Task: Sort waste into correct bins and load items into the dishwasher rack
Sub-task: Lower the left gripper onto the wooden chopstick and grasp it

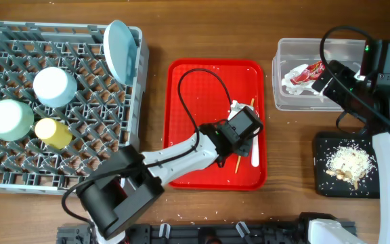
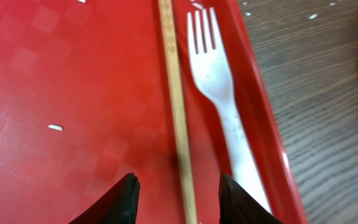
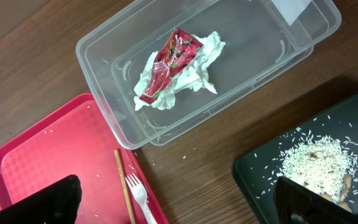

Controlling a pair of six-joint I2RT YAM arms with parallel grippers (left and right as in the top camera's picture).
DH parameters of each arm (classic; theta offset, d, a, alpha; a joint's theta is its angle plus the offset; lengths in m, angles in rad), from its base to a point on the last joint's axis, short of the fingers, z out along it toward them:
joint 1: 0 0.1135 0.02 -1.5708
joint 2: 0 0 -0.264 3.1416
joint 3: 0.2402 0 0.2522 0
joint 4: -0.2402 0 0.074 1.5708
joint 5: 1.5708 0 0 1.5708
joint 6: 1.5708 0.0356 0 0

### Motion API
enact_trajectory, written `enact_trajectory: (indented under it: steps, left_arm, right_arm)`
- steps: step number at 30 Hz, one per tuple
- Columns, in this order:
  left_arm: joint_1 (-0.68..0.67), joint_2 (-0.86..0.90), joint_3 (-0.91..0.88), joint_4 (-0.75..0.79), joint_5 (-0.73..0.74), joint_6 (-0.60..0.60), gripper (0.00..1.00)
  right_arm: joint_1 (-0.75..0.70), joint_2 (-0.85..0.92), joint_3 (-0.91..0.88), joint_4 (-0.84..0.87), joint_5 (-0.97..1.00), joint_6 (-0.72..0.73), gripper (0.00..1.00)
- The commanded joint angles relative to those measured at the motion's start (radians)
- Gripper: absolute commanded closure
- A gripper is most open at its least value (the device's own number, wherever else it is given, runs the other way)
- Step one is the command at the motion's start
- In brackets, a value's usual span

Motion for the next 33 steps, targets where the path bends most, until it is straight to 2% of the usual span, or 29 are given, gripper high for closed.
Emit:
enact_trajectory:
  steps: [1,5,13,21,24,26,27,28,30,31,33]
  left_arm:
    - [-0.014,0.031,0.002,0.009,-0.031,-0.010,0.42]
    - [-0.034,0.031,0.002,0.024,0.013,-0.010,0.57]
    - [-0.045,0.033,0.002,0.041,-0.050,-0.010,0.58]
    - [-0.047,0.112,0.002,0.062,-0.052,-0.006,0.69]
    - [-0.047,0.112,0.002,0.061,-0.055,-0.006,0.83]
    - [-0.047,0.112,0.002,0.061,-0.055,0.002,0.86]
    - [-0.047,0.112,0.002,0.060,-0.055,0.055,0.88]
    - [-0.047,0.112,0.002,0.054,-0.063,0.104,0.88]
    - [-0.047,0.112,0.002,0.034,-0.122,0.115,0.87]
    - [-0.047,0.112,0.002,0.030,-0.148,0.127,0.81]
    - [-0.047,0.112,0.002,0.030,-0.163,0.126,0.77]
  right_arm:
    - [-0.002,0.007,-0.003,0.002,0.017,0.002,0.00]
    - [-0.002,0.007,-0.003,0.002,0.017,0.002,0.00]
    - [-0.002,0.007,-0.003,0.002,0.017,0.003,0.00]
    - [-0.002,0.007,-0.003,0.002,0.017,0.003,0.00]
    - [-0.002,0.007,-0.003,0.002,0.017,0.002,0.00]
    - [-0.002,0.007,-0.003,0.002,0.017,0.002,0.00]
    - [-0.002,0.007,-0.003,0.002,0.017,0.002,0.00]
    - [-0.002,0.007,-0.003,0.002,0.017,0.002,0.00]
    - [-0.002,0.007,-0.003,0.002,0.017,0.003,0.01]
    - [-0.002,0.007,-0.003,0.002,0.017,0.003,0.00]
    - [-0.002,0.007,-0.003,0.002,0.017,0.003,0.00]
